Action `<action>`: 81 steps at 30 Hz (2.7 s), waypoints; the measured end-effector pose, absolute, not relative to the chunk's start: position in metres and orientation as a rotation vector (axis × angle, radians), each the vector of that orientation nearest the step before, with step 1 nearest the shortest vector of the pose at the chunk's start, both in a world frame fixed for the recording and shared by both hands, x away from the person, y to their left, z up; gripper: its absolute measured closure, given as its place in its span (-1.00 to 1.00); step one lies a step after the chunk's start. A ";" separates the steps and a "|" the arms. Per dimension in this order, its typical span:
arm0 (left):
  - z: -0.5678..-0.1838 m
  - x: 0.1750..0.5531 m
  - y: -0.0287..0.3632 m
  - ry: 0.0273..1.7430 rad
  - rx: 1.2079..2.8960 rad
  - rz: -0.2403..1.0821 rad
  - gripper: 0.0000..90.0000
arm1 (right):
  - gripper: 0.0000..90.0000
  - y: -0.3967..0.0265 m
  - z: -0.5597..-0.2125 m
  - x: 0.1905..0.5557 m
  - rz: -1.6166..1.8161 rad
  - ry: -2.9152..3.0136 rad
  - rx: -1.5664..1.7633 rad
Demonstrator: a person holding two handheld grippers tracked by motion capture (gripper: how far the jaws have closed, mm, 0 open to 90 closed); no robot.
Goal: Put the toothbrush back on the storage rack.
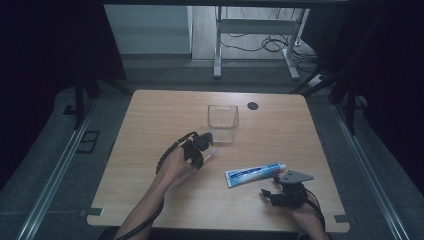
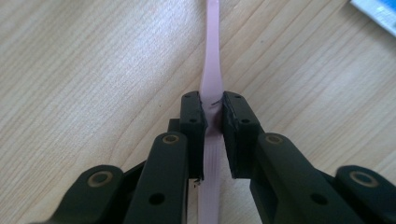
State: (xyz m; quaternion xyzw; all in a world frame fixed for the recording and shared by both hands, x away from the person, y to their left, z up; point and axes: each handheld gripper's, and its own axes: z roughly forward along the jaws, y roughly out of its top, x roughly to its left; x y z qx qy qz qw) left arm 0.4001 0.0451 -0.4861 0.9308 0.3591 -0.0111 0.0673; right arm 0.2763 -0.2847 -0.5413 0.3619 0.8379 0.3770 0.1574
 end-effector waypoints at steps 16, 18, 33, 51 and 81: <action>-0.459 0.401 0.051 1.051 2.694 -0.002 0.76 | -0.34 -0.285 -0.541 0.276 1.075 2.396 1.035; -0.456 0.400 0.051 1.057 2.672 0.008 0.76 | -0.34 -0.285 -0.541 0.276 1.075 2.396 1.035; -0.432 0.403 0.055 1.005 2.584 0.050 0.76 | -0.34 -0.285 -0.541 0.276 1.075 2.396 1.035; -0.403 0.411 0.056 0.965 2.483 0.143 0.76 | -0.34 -0.285 -0.541 0.276 1.076 2.396 1.033; -0.371 0.432 0.055 0.938 2.300 0.309 0.76 | -0.35 -0.285 -0.541 0.276 1.079 2.398 1.037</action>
